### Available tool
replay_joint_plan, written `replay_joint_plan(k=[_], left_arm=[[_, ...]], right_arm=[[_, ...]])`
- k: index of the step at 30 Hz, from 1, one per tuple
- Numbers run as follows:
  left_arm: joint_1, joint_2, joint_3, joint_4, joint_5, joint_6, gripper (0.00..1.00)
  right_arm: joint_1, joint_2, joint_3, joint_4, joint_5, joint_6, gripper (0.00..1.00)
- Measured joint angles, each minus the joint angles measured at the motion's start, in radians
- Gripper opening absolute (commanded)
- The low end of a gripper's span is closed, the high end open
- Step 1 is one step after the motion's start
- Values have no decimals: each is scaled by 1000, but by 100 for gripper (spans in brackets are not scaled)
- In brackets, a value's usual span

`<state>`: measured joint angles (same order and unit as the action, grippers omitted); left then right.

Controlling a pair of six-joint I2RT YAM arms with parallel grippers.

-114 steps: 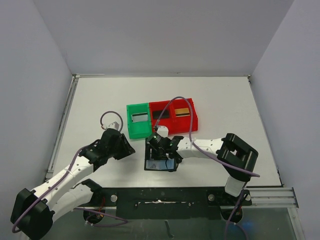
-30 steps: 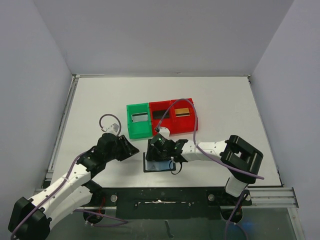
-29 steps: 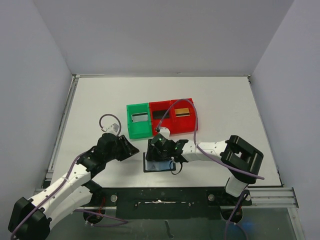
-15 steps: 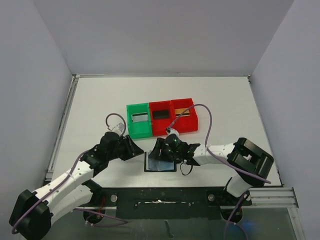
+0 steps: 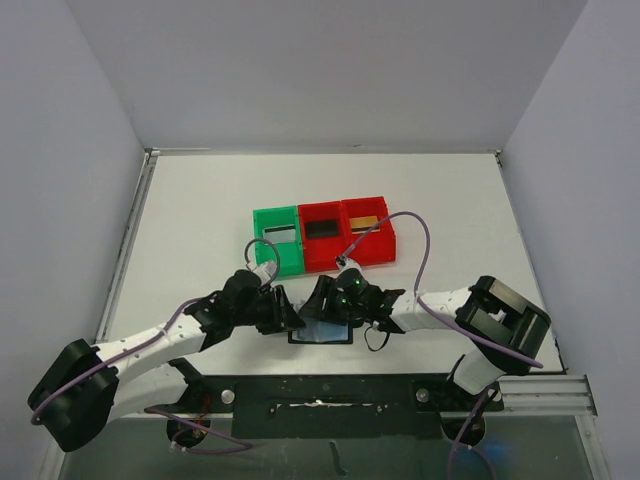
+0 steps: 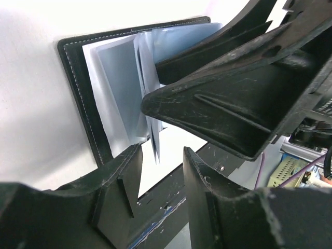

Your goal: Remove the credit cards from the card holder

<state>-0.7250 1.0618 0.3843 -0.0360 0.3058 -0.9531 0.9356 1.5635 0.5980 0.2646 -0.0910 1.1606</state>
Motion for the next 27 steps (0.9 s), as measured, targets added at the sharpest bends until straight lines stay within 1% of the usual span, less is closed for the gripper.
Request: replay_joint_plan(k=[4, 9, 12, 14, 18, 22, 27], left_arm=[[-8, 15, -16, 15, 5, 0, 32], [-8, 35, -25, 60, 14, -3, 24], [-8, 55, -28, 90, 19, -8, 22], [-8, 71, -32, 116, 25, -14, 20], [-7, 98, -37, 147, 33, -35, 20], [-7, 107, -40, 166, 35, -46, 24], [-7, 113, -40, 163, 35, -39, 26]], right_arm=[[0, 0, -2, 4, 0, 1, 54], [0, -2, -8, 16, -1, 2, 54], [-2, -3, -10, 18, -4, 2, 55], [-6, -6, -10, 18, -7, 2, 57], [-8, -19, -10, 9, -12, -1, 61], [-14, -42, -3, -28, -15, -16, 66], [-14, -74, 40, -113, 14, -40, 68]])
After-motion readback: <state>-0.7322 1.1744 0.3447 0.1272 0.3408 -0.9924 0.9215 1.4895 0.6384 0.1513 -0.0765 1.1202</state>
